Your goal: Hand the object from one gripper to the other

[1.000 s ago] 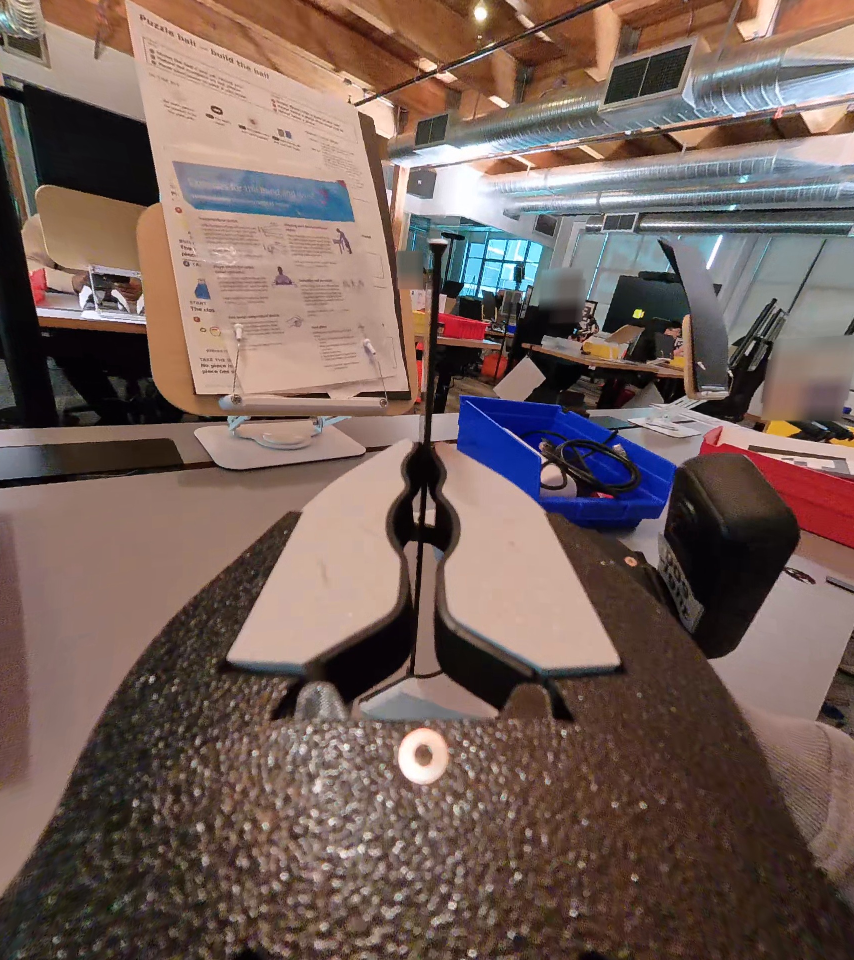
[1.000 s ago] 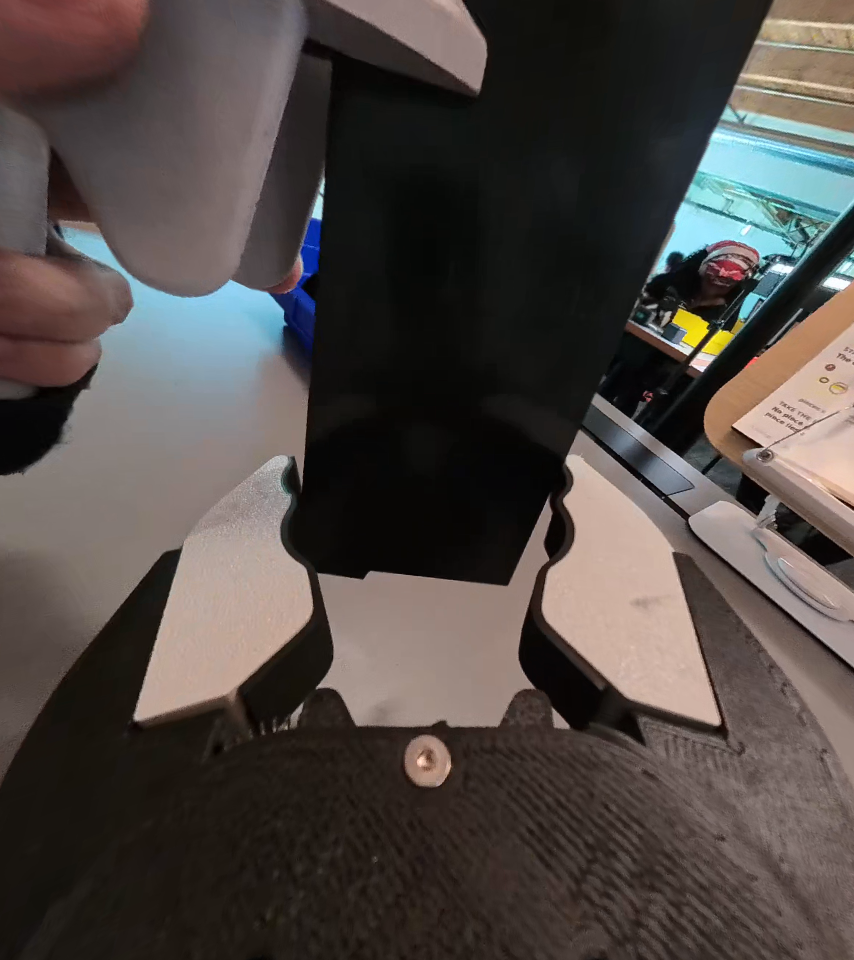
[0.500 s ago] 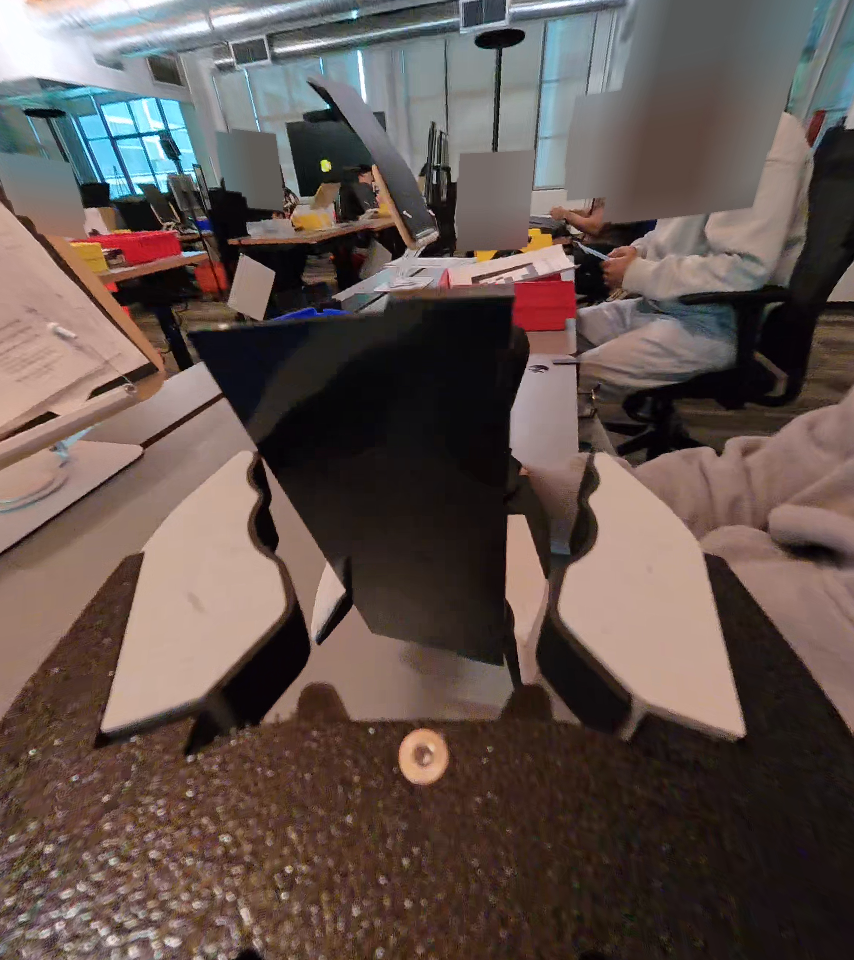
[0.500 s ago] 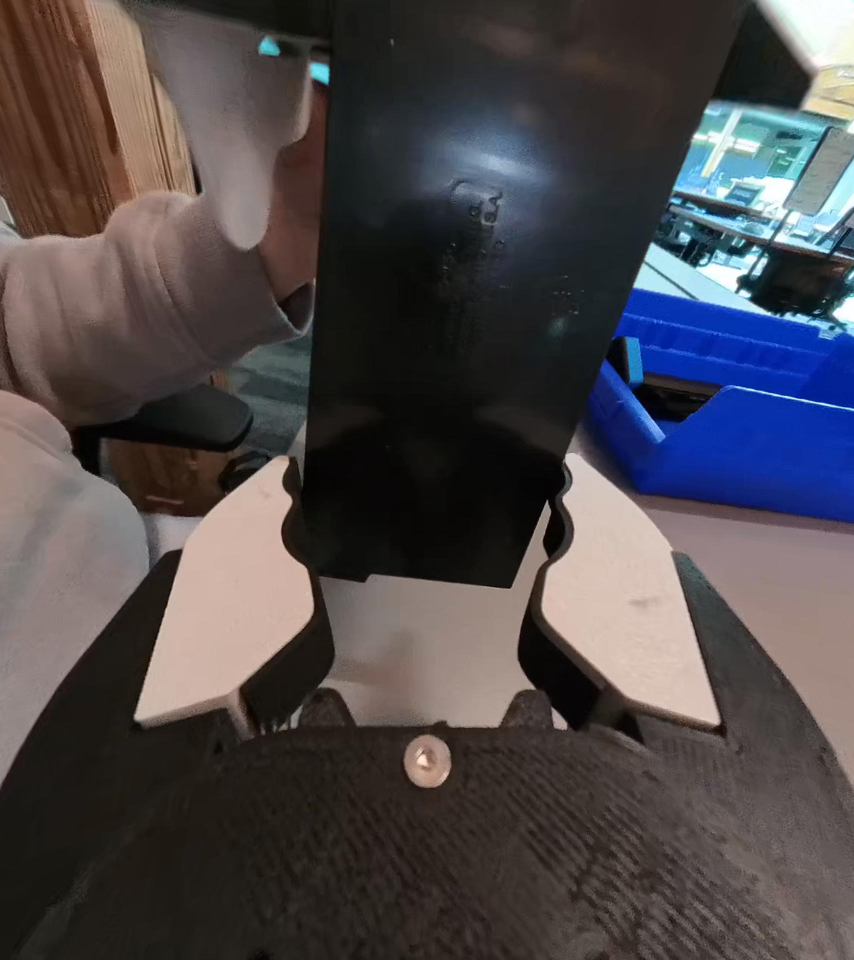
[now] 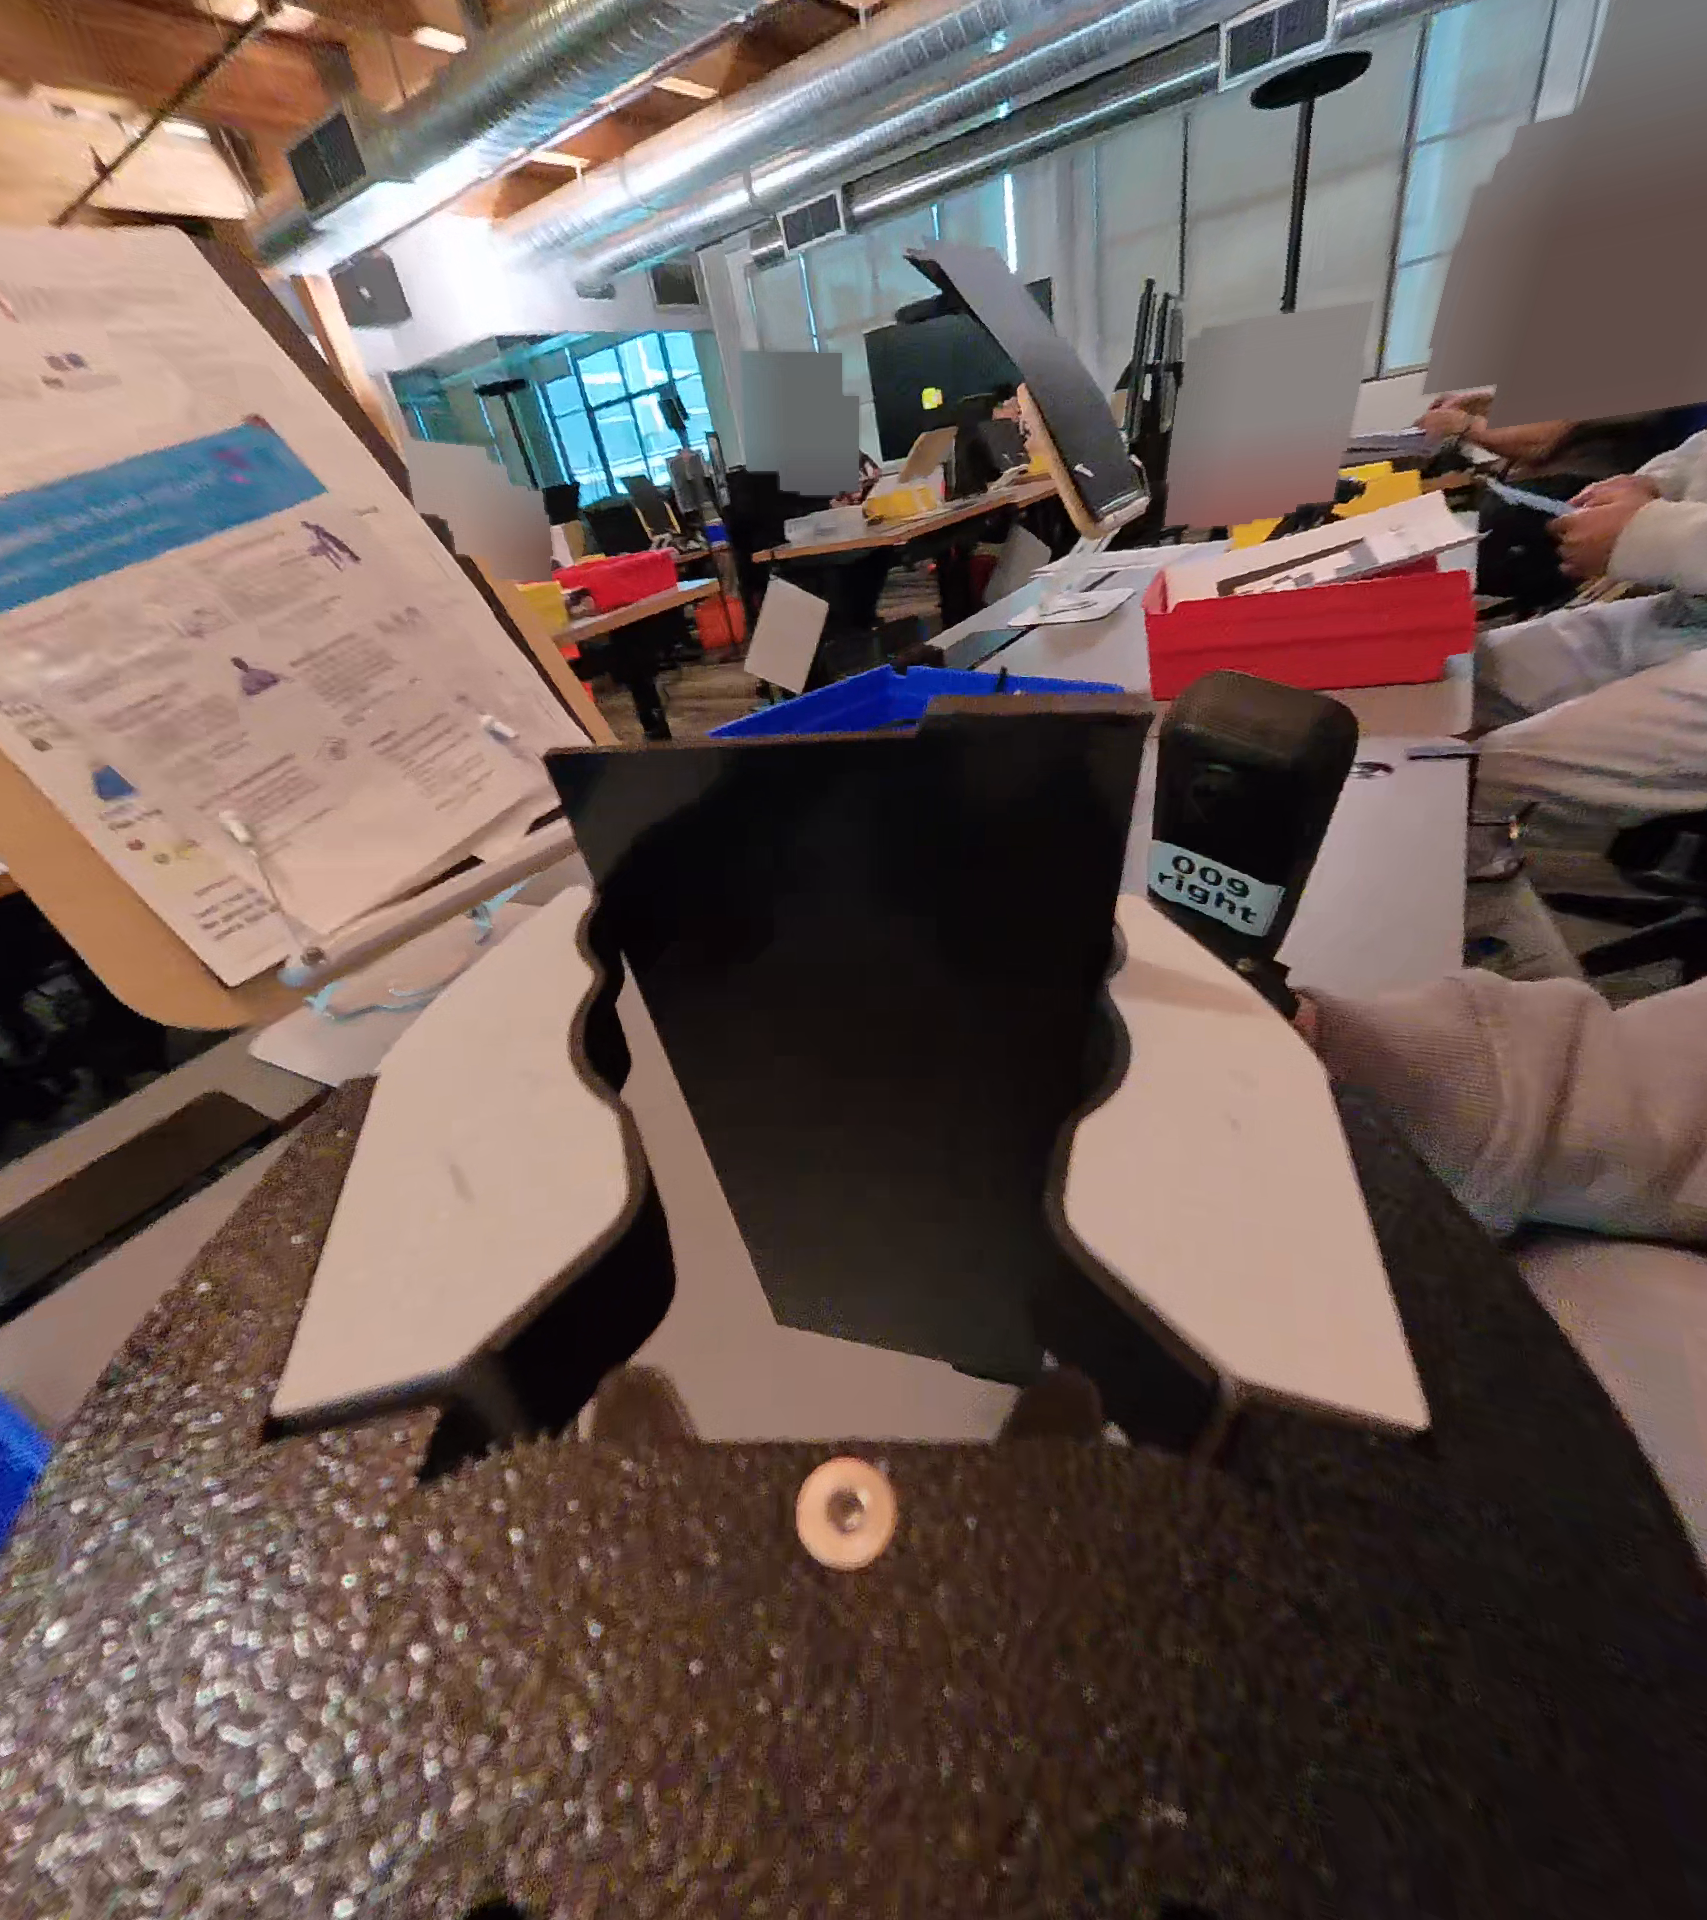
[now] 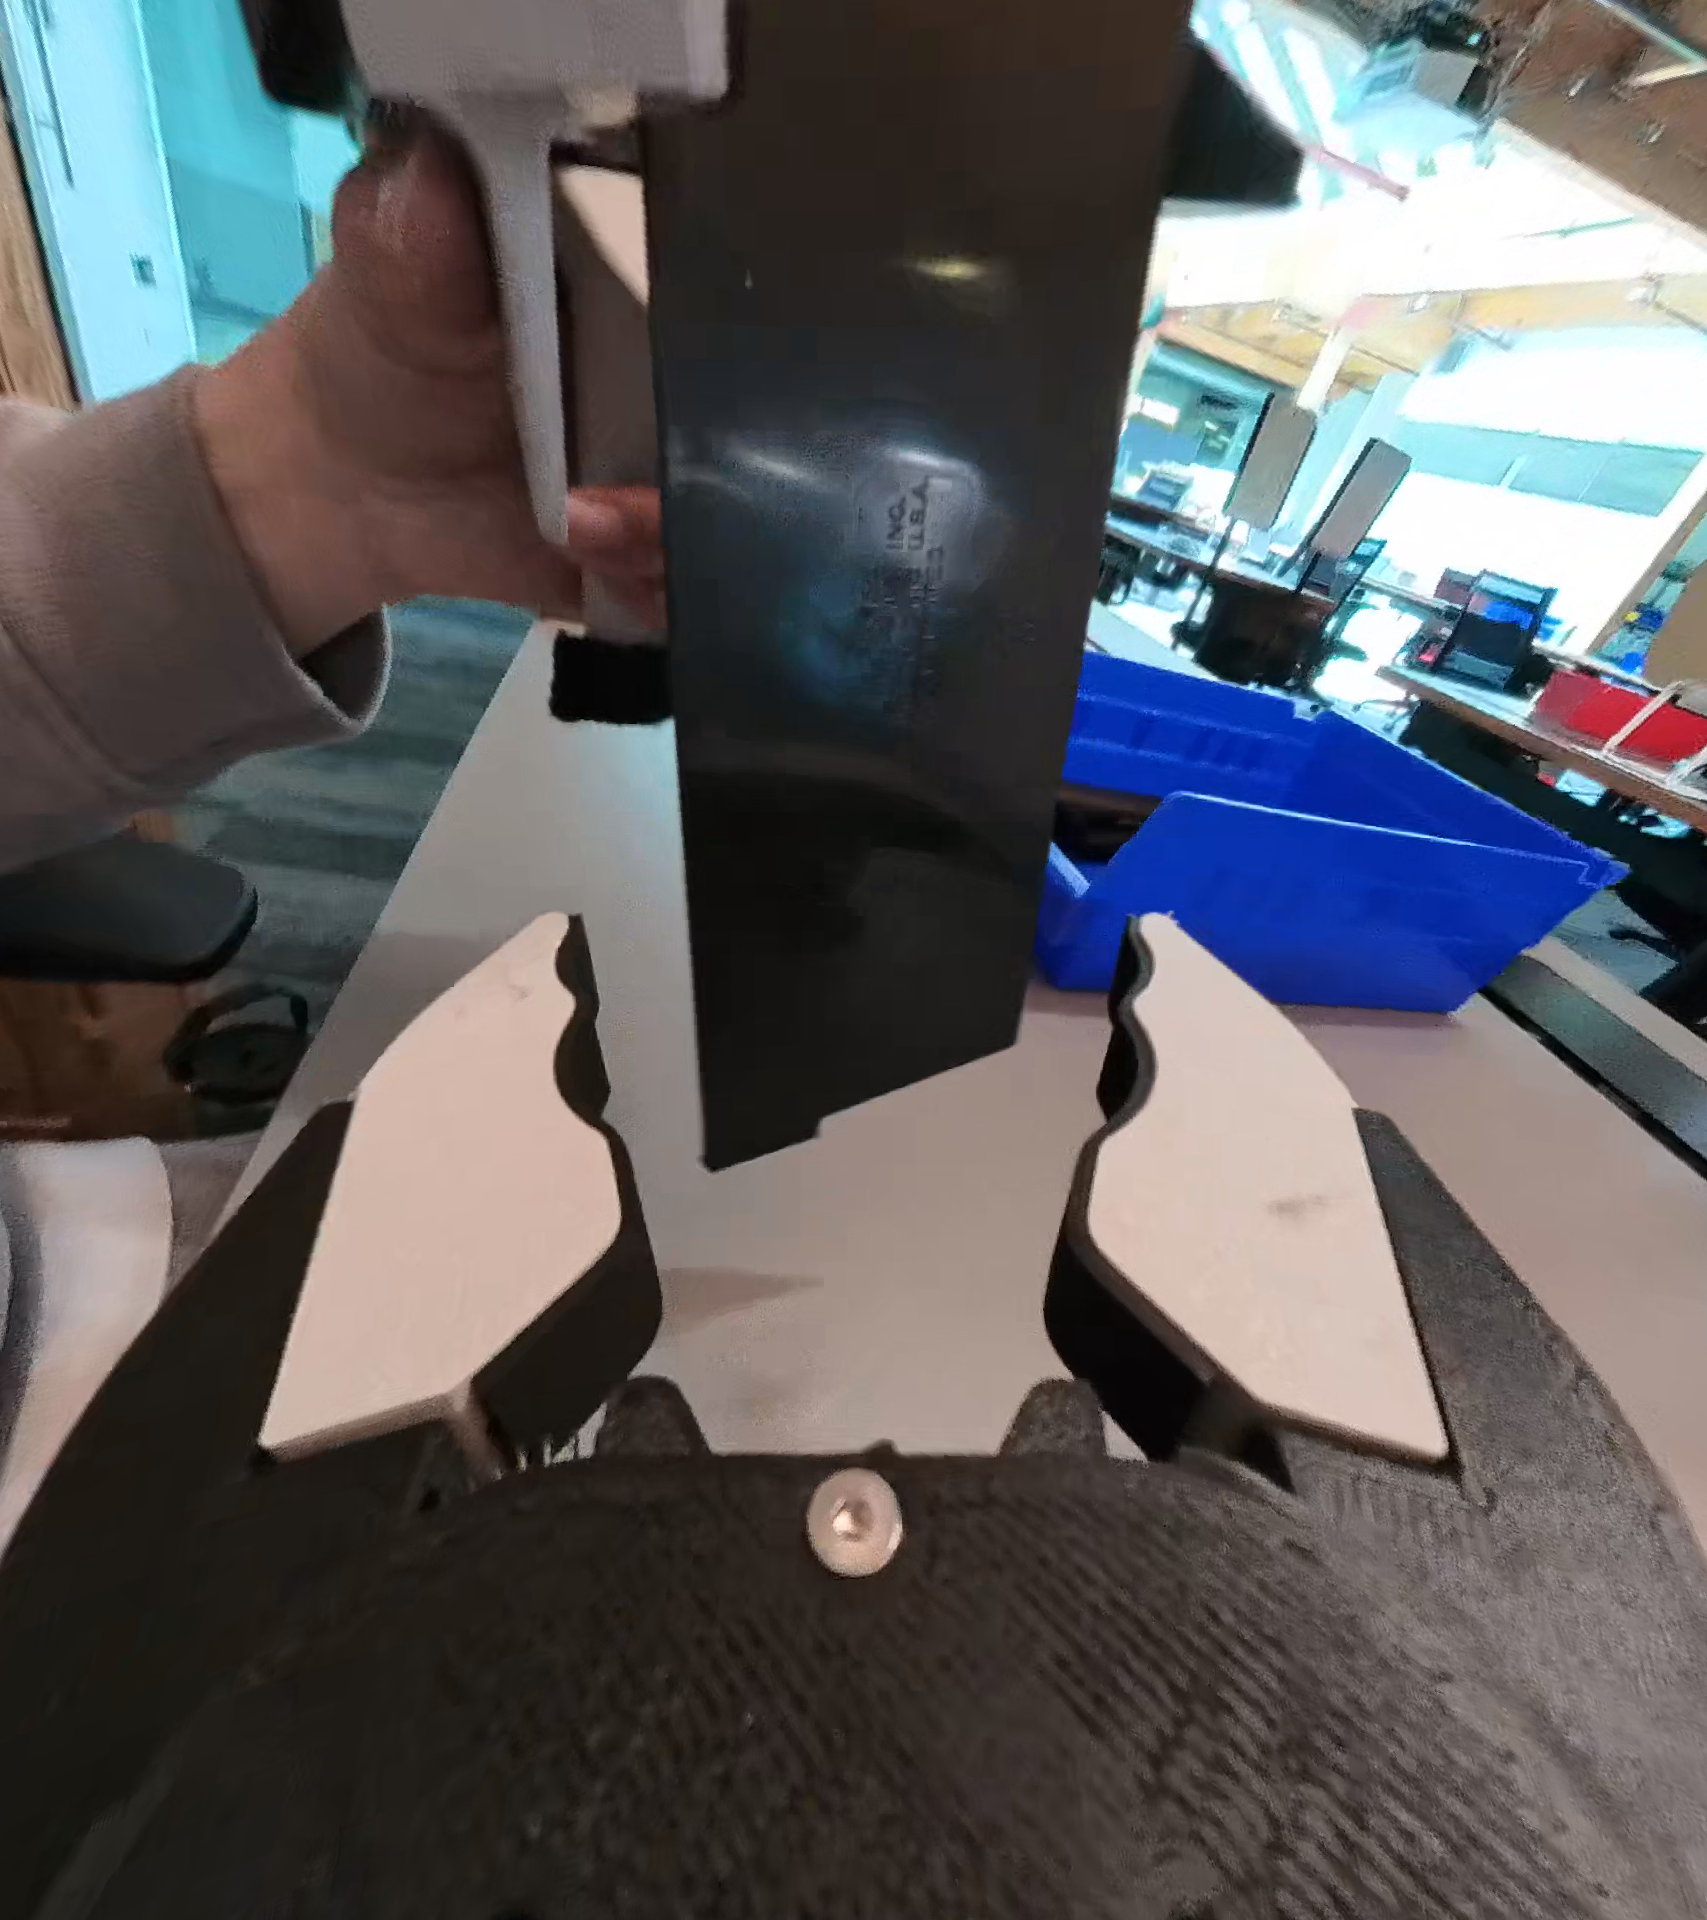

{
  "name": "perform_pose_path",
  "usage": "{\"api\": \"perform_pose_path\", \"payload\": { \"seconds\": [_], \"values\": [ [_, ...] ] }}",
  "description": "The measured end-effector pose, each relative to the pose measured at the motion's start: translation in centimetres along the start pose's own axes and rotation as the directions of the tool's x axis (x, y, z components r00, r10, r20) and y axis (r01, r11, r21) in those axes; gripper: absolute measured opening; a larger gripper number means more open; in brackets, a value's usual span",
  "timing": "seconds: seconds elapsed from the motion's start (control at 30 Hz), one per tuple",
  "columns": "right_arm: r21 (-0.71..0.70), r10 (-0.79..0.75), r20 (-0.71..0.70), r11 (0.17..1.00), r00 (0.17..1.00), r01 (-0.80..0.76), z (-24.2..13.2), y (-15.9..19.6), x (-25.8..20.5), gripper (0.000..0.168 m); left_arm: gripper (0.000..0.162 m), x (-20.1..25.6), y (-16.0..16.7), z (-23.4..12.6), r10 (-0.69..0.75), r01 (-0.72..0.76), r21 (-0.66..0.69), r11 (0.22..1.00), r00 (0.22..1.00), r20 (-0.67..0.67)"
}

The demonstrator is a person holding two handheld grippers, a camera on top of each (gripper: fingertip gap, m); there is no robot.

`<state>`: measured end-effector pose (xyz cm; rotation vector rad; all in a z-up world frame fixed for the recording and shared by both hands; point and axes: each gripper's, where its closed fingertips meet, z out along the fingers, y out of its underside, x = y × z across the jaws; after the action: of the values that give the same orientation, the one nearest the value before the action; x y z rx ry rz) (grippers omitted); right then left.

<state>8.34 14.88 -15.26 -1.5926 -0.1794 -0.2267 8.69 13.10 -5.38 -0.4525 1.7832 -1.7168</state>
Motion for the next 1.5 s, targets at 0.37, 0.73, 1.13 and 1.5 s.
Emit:
{"api": "perform_pose_path", "payload": {
  "seconds": [0.37, 0.73, 1.13, 1.5],
  "values": [
    [-0.054, -0.342, -0.238, 0.939, 0.909, 0.339, -0.5, -0.4, 2.2, 0.028, 0.086, -2.5, 0.8, 1.3, -0.071, 0.098, -0.041, 0.994, 0.903, 0.424],
    [-0.003, -0.055, -0.268, 0.998, 0.962, 0.056, -2.5, -0.8, 4.9, 0.001, 0.093, -0.8, -0.2, 1.9, -0.064, 0.071, -0.020, 0.997, 0.966, 0.250],
    [0.152, 0.283, 0.336, 0.925, 0.898, -0.349, -2.4, -3.6, -1.4, 0.002, 0.045, 1.8, -1.8, -1.6, -0.033, 0.034, 0.003, 0.999, 0.994, -0.106],
    [0.179, 0.312, 0.147, 0.925, 0.939, -0.336, -1.8, -2.4, 0.9, 0.033, 0.000, -1.4, -1.3, -1.2, -0.365, 0.369, 0.078, 0.926, 0.929, -0.055]
  ]
}}
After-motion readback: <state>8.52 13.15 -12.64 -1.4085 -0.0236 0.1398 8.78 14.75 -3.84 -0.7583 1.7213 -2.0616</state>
